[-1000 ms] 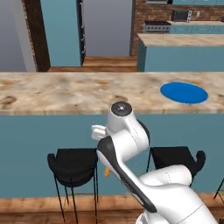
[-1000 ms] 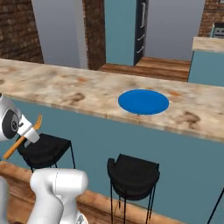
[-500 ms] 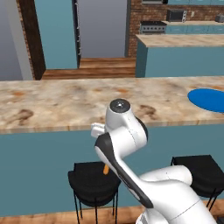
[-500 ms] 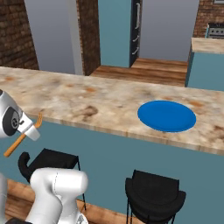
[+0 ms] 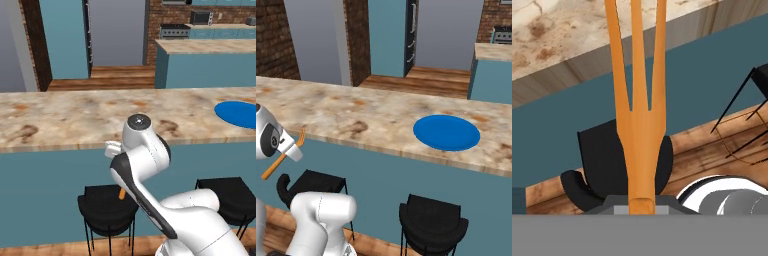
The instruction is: Take the fork and place it on the left side of the plate. Then take the spoon and place it on the right side of the plate. Make sure they're directly next to the plate.
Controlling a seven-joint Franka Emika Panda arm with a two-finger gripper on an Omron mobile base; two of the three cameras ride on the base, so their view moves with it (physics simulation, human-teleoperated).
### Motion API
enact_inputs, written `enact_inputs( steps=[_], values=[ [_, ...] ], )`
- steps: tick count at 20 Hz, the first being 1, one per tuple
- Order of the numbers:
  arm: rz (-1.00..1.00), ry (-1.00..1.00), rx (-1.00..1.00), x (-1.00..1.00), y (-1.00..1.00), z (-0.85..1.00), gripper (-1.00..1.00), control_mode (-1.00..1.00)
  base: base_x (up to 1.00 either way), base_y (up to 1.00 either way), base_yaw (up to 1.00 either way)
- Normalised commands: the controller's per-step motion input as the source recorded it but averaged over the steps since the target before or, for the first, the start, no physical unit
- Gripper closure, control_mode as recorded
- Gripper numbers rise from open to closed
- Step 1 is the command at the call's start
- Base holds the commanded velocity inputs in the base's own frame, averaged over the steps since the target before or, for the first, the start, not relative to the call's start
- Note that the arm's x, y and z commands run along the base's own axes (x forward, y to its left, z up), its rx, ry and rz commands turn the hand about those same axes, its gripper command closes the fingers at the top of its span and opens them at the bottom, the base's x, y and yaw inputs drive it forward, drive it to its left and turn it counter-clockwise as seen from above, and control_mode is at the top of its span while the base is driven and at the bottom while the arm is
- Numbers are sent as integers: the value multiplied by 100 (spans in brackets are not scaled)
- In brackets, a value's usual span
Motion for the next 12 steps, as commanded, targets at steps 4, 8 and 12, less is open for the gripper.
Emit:
enact_inputs(
  steps=[4, 8, 12],
  values=[
    [0, 0, 0, 0, 0, 0, 100, 100, 0, 0, 0],
    [0, 0, 0, 0, 0, 0, 100, 100, 0, 0, 0],
    [0, 0, 0, 0, 0, 0, 100, -100, 0, 0, 0]
  ],
)
